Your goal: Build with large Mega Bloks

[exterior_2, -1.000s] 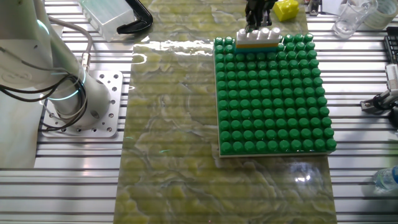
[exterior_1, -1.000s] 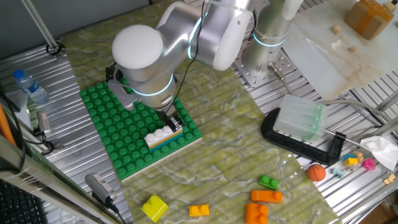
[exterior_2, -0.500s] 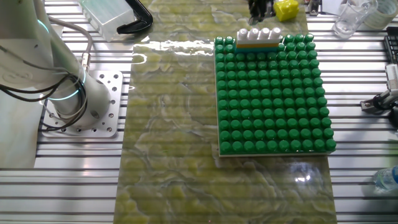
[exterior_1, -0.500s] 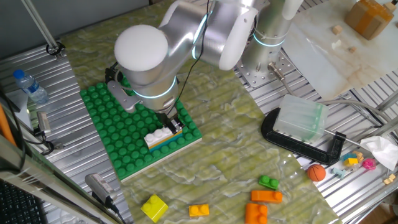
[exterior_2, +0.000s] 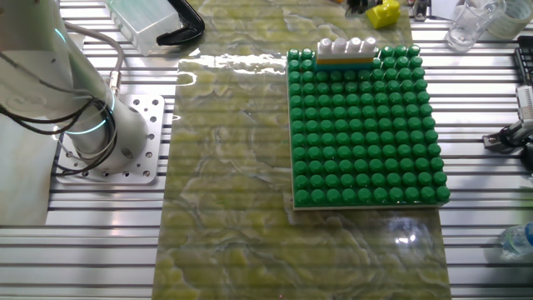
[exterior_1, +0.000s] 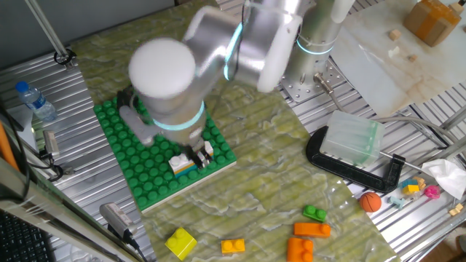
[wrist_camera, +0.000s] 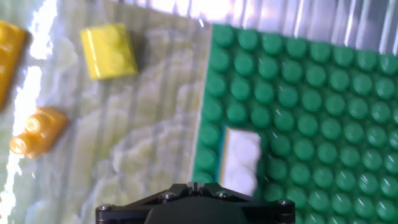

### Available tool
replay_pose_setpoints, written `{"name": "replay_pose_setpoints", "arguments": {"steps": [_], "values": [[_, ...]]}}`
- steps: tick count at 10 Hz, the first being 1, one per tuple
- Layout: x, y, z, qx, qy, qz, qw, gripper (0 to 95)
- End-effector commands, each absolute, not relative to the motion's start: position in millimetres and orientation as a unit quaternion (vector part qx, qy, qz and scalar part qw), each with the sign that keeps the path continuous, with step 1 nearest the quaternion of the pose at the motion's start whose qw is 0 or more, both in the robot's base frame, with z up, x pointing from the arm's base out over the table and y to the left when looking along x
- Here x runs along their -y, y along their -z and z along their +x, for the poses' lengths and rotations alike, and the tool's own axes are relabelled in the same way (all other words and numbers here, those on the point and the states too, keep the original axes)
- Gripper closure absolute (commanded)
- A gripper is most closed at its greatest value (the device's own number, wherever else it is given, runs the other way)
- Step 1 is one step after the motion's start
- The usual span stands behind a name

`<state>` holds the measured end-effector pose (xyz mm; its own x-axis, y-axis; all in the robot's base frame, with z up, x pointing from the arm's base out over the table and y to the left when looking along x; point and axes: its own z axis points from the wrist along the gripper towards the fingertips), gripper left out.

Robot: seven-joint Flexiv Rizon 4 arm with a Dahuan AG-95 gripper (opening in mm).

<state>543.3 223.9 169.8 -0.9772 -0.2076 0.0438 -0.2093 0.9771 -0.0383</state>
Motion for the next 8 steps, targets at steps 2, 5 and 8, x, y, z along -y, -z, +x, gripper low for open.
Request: {"name": "replay_pose_setpoints", "arguments": {"steps": [2,5,8], "values": [[-266,-159,550,0.994,-0.022,0.106,0.012,95.0],[-303,-144,561,0.993,-0.024,0.111,0.016,95.0],[-318,-140,564,0.994,-0.025,0.103,0.016,95.0]]}}
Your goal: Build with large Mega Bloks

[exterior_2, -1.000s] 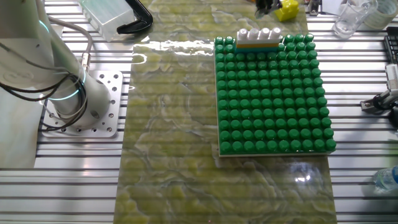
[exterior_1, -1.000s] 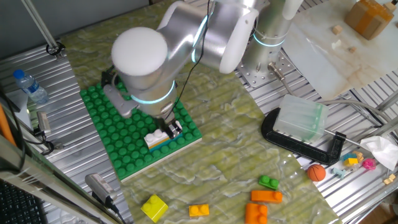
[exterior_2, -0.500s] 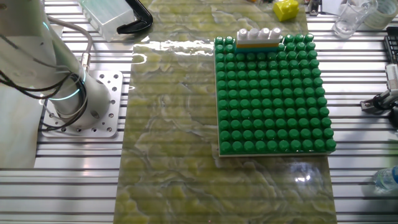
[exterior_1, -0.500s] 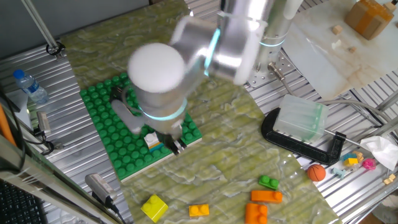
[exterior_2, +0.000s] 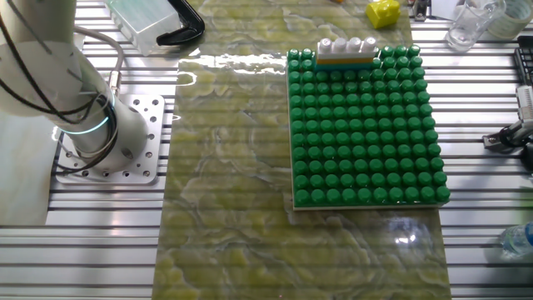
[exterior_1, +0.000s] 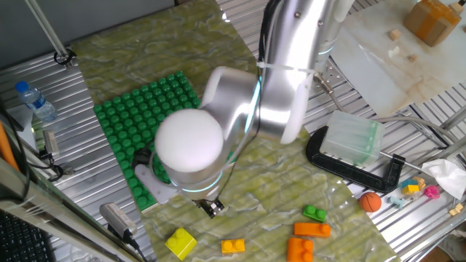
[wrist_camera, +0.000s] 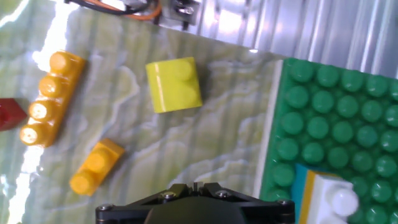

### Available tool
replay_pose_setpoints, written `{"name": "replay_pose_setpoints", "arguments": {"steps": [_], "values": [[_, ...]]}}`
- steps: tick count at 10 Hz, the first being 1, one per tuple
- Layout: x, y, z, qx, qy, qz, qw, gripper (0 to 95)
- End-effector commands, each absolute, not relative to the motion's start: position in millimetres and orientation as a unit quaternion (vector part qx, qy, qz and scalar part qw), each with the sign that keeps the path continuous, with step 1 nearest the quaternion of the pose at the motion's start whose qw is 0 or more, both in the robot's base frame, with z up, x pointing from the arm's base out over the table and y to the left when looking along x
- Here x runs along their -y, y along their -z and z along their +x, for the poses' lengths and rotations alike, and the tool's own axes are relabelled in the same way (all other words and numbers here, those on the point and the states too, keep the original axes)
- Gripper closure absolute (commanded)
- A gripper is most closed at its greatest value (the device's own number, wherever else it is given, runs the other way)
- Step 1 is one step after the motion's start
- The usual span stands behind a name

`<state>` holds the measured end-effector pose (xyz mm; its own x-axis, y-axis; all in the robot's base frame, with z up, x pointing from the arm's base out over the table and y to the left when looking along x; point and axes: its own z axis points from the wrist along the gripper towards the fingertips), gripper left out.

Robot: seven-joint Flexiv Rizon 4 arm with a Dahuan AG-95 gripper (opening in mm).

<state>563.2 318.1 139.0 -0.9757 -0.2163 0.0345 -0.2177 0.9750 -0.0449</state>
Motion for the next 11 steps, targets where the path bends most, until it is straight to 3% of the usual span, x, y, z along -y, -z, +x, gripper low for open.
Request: {"name": "replay_pose_setpoints", "arguments": {"steps": [1,8,11], "values": [[-318,-140,564,0.993,-0.024,0.113,0.014,95.0],[-318,-140,564,0.987,-0.021,0.160,0.022,95.0],[-363,-136,563,0.992,-0.022,0.127,0.017,95.0]]}}
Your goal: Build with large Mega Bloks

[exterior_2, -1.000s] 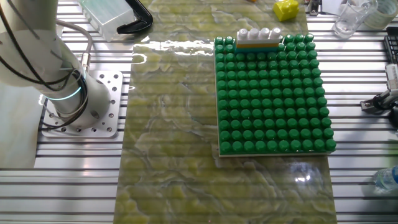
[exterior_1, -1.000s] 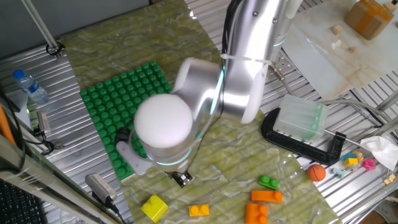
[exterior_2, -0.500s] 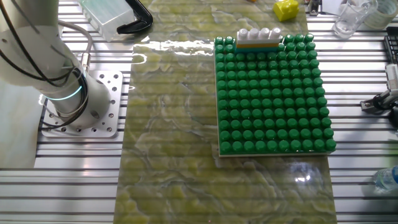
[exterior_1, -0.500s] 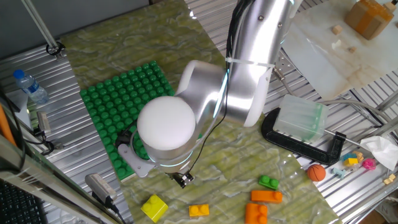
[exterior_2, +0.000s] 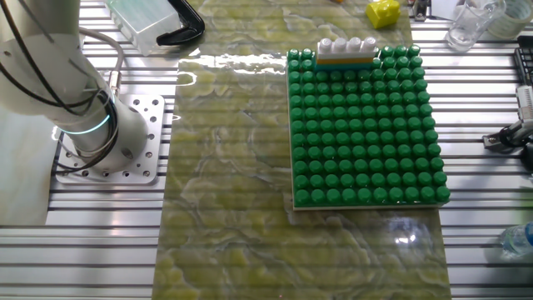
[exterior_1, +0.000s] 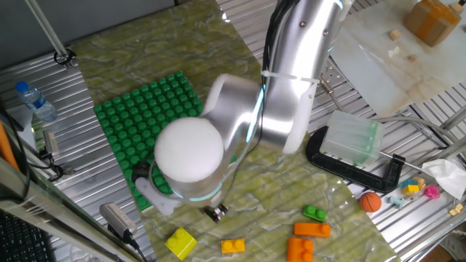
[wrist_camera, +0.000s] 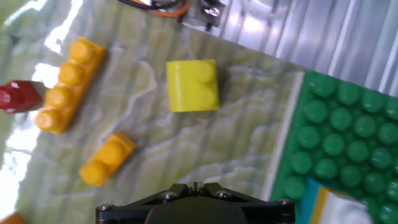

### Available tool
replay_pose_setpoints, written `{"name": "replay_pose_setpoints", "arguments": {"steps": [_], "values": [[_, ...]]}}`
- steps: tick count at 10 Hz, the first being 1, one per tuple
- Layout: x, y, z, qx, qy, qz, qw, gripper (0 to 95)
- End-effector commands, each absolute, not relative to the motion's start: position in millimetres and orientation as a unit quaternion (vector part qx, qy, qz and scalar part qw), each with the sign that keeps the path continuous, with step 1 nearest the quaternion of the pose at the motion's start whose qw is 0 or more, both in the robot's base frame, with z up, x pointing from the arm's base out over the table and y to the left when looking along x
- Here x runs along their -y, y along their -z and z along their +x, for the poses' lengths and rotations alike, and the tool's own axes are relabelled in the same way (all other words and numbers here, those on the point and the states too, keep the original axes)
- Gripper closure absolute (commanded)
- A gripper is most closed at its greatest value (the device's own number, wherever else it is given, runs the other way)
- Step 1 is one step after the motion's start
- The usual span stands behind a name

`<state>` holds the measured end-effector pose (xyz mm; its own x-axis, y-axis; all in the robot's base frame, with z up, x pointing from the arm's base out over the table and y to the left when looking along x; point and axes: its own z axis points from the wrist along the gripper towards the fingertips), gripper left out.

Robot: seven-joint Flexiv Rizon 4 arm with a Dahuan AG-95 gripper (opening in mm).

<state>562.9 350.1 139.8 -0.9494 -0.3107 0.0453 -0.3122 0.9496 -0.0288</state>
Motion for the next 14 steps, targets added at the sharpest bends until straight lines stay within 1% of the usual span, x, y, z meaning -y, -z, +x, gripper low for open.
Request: {"name": "replay_pose_setpoints", "arguments": {"steps": [1,3,5,8,12,14], "values": [[-373,-133,560,0.993,-0.021,0.119,0.011,95.0],[-394,-128,555,0.995,-0.013,0.099,0.005,95.0],[-394,-129,555,0.995,-0.010,0.101,0.008,95.0],[-394,-129,555,0.995,-0.037,0.090,0.004,95.0],[-394,-129,555,0.990,-0.036,0.132,0.018,95.0],[-387,-124,553,0.991,-0.029,0.129,0.010,95.0]]}}
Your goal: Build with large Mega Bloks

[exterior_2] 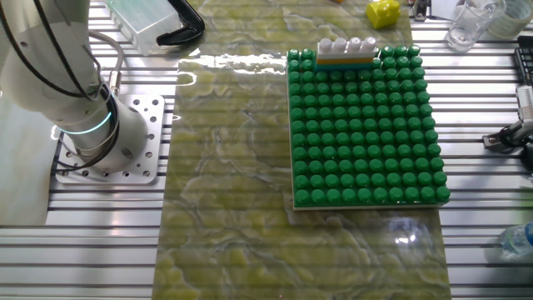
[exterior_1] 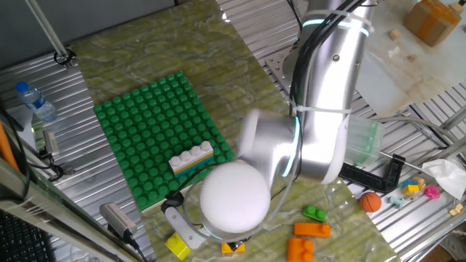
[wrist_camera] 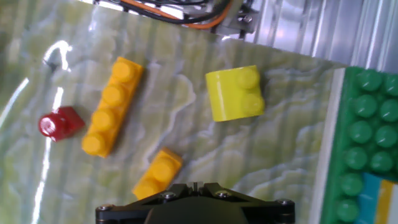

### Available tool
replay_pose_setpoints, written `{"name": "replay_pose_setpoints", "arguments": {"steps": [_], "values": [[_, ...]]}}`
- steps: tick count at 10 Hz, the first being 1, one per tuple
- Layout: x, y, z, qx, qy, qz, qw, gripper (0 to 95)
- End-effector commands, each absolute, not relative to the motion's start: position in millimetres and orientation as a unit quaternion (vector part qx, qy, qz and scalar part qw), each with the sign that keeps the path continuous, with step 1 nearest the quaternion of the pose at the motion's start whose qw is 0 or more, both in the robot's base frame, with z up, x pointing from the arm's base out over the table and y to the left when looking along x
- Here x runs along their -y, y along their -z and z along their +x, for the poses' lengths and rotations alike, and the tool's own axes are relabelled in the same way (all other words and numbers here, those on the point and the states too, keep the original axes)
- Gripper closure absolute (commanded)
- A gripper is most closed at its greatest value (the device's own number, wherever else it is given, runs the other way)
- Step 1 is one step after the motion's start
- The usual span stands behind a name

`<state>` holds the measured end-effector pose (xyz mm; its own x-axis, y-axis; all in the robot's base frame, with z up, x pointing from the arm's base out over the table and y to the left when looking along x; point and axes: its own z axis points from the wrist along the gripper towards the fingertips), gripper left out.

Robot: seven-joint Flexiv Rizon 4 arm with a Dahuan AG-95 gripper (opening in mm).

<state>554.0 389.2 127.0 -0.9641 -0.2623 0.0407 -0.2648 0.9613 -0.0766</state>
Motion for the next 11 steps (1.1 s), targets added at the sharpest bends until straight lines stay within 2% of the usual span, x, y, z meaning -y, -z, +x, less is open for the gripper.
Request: {"name": "replay_pose_setpoints", "arguments": {"steps": [1,7,11], "values": [[-406,-121,552,0.993,-0.024,0.113,0.009,95.0],[-497,-109,547,0.997,-0.011,0.070,0.005,95.0],[-501,-96,549,0.998,-0.010,0.068,0.004,95.0]]}}
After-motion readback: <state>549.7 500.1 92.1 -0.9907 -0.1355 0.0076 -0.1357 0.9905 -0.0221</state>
